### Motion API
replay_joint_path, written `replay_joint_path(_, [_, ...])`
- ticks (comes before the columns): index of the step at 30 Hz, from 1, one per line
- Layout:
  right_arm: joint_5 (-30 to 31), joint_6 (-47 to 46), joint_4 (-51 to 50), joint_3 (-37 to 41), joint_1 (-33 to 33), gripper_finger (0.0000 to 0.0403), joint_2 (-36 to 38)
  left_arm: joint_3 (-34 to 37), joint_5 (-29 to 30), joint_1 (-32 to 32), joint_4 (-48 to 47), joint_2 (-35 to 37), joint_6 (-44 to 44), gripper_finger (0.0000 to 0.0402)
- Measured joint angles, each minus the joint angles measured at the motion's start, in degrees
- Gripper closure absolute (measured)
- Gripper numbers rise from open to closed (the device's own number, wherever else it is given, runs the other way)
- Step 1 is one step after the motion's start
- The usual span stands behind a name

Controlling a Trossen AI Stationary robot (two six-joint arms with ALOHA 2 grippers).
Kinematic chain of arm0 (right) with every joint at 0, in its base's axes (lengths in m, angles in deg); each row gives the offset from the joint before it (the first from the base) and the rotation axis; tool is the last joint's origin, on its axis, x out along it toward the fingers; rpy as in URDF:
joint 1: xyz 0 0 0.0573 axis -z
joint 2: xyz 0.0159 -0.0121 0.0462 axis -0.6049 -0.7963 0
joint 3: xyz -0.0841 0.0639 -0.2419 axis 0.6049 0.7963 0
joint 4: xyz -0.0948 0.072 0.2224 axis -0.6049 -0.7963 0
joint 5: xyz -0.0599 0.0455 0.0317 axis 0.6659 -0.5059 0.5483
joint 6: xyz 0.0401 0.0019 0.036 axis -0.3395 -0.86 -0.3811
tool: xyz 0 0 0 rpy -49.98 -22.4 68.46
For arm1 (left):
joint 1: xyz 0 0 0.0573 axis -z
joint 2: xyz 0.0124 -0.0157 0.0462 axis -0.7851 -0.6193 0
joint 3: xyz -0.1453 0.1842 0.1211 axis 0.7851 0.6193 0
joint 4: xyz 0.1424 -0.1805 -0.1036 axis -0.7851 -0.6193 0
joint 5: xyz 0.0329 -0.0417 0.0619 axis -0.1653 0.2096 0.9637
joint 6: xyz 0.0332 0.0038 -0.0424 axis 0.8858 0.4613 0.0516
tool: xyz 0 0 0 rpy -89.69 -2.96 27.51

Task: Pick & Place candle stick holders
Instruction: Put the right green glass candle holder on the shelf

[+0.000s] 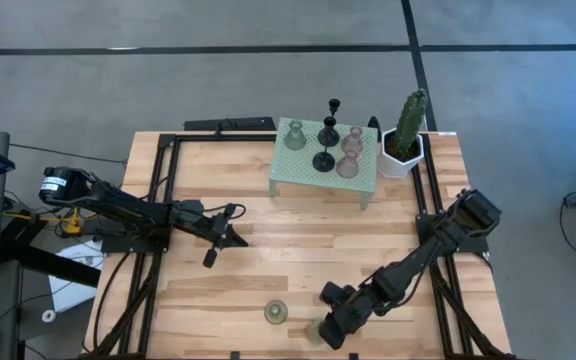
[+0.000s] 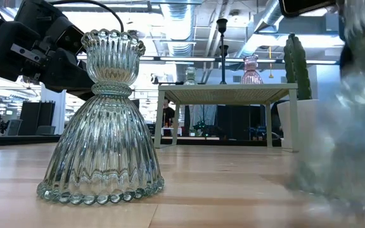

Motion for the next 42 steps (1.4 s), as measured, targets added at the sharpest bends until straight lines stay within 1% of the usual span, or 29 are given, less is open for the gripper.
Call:
replay_joint_path(2, [-0.2, 1.6, 0.4, 0.0, 0.0, 0.0386, 0.0, 0.0, 0.0, 0.0, 0.0, 0.0, 0.0, 0.0392])
replay_joint_path(7, [0.5, 3.2, 0.2, 0.1, 0.7, 0.0381, 0.0, 0.0, 0.0, 0.0, 0.0, 0.0, 0.0, 0.0392])
replay_joint_path(20, [2.9, 11.8, -1.7, 0.2, 4.7, 0.0385, 0.5, 0.0, 0.0, 0.0, 0.3, 0.0, 0.0, 0.0392])
replay_joint_path(22, [2.9, 13.2, -3.5, -0.6, 5.4, 0.0385, 0.5, 0.0, 0.0, 0.0, 0.8, 0.0, 0.0, 0.0392])
replay_joint_path(26, [2.9, 16.5, -10.6, -3.4, 7.1, 0.0385, 0.6, 0.0, 0.0, 0.0, 2.7, 0.0, 0.0, 0.0392])
replay_joint_path(29, [4.9, 18.3, -14.6, -4.5, 8.3, 0.0385, 1.3, 0.0, 0.0, 0.0, 3.1, 0.0, 0.0, 0.0389])
replay_joint_path(34, [8.0, 21.4, -17.7, -4.5, 9.8, 0.0385, 3.2, 0.0, 0.0, 0.0, 3.4, 0.0, 0.0, 0.0364])
replay_joint_path(42, [8.8, 27.2, -17.1, -4.5, 14.6, 0.0387, 5.2, -1.9, 0.0, 0.1, 3.9, 0.0, 0.0, 0.0284])
